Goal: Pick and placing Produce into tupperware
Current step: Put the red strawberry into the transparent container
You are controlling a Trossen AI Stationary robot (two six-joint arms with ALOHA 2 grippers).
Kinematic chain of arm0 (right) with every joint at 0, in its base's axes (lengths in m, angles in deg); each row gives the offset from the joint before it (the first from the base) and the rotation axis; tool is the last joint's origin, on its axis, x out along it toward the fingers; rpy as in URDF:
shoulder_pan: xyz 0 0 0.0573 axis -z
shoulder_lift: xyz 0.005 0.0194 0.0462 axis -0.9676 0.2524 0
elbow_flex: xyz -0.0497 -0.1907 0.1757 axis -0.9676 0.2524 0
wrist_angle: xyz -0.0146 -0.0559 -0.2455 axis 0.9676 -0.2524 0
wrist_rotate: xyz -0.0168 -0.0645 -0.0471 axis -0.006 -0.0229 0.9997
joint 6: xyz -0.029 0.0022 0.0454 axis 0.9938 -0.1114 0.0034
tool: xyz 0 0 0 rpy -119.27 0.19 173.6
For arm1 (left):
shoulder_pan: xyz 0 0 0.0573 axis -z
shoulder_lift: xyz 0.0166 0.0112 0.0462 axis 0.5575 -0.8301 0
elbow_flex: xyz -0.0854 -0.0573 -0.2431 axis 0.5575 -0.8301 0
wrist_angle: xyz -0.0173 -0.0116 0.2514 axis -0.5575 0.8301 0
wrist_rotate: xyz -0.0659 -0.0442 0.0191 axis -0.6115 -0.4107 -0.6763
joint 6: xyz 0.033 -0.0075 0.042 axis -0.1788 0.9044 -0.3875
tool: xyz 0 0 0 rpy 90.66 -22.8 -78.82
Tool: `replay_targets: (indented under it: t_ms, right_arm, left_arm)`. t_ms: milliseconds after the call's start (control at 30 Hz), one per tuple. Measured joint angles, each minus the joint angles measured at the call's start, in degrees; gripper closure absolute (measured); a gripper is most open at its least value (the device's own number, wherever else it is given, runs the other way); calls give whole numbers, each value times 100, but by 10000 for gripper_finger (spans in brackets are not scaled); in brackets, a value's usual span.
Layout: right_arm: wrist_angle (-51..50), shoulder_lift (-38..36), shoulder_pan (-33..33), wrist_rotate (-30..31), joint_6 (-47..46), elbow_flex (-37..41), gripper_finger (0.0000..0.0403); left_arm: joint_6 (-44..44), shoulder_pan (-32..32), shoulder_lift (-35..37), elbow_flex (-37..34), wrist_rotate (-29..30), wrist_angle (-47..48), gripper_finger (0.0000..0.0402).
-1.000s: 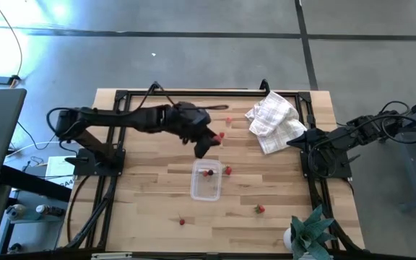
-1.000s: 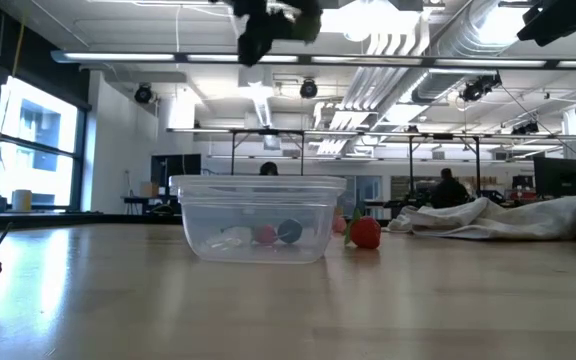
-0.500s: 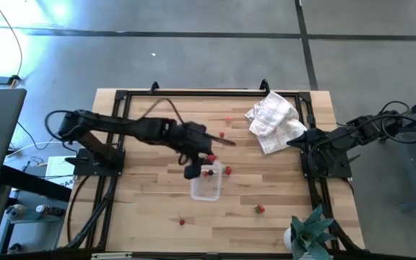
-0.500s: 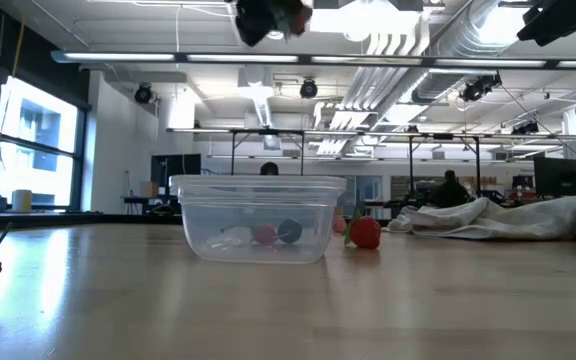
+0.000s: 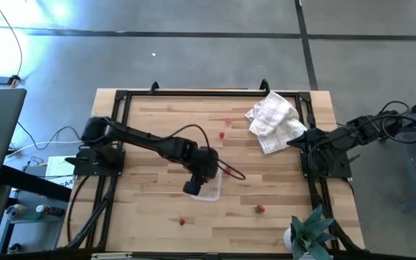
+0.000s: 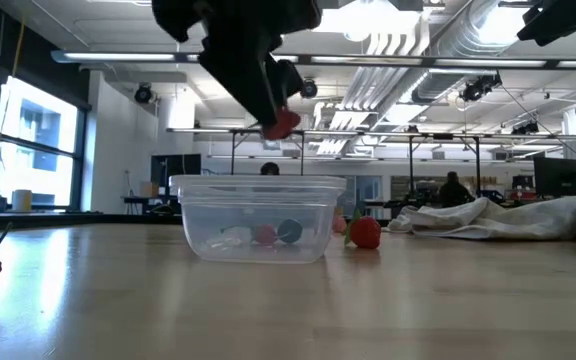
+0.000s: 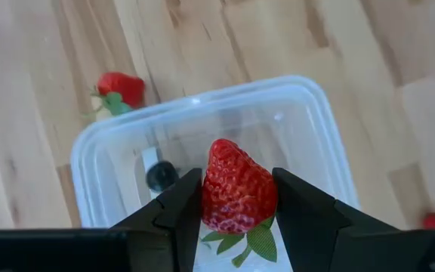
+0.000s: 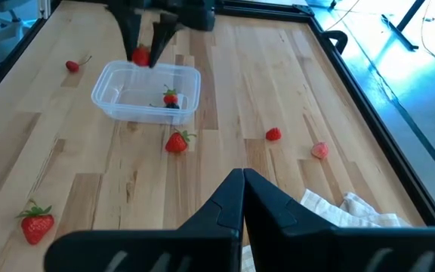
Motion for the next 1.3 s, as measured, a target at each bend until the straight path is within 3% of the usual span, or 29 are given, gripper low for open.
replay_targets:
  t_ms: [333, 667, 1300]
  right_arm:
    - [0, 0, -1, 2, 0, 0, 402]
    - [0, 2, -1, 2, 0, 0, 402]
    - [0, 0, -1, 2, 0, 0, 402]
  left_arm:
    - [-13, -4, -846, 76, 90, 325, 259]
    - [-326, -4, -1510, 767, 306, 999, 259]
    - [-483, -4, -1622, 951, 158, 1285, 259]
